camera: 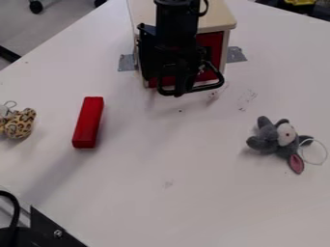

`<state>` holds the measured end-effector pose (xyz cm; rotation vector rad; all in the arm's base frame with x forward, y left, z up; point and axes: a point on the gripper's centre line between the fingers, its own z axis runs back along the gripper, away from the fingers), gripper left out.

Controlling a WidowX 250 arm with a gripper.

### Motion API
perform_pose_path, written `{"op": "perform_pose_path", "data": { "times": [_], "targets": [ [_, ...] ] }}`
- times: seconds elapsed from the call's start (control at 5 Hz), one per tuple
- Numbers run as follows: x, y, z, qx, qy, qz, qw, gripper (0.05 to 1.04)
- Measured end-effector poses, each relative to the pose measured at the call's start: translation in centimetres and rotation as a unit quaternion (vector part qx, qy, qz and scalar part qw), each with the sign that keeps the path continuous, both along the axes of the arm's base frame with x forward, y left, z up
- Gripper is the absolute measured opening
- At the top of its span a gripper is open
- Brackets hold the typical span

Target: Close the drawer

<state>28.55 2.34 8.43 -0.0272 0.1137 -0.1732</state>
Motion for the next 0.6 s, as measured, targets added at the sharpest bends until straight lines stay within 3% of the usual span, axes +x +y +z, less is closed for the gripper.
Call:
{"op": "perform_pose_path", "data": {
  "times": [0.2,0.4,0.6],
  "targets": [
    [-2.0,1.0,3.3,-0.002,0.005,0.006,1.0,0.997],
    [-4.0,2.1,4.5,-0.003,-0.004,0.032,0.9995,0.997],
    [-5.1,2.7,4.2,0.024,-0.005,0.059,0.998,0.997]
  ]
}}
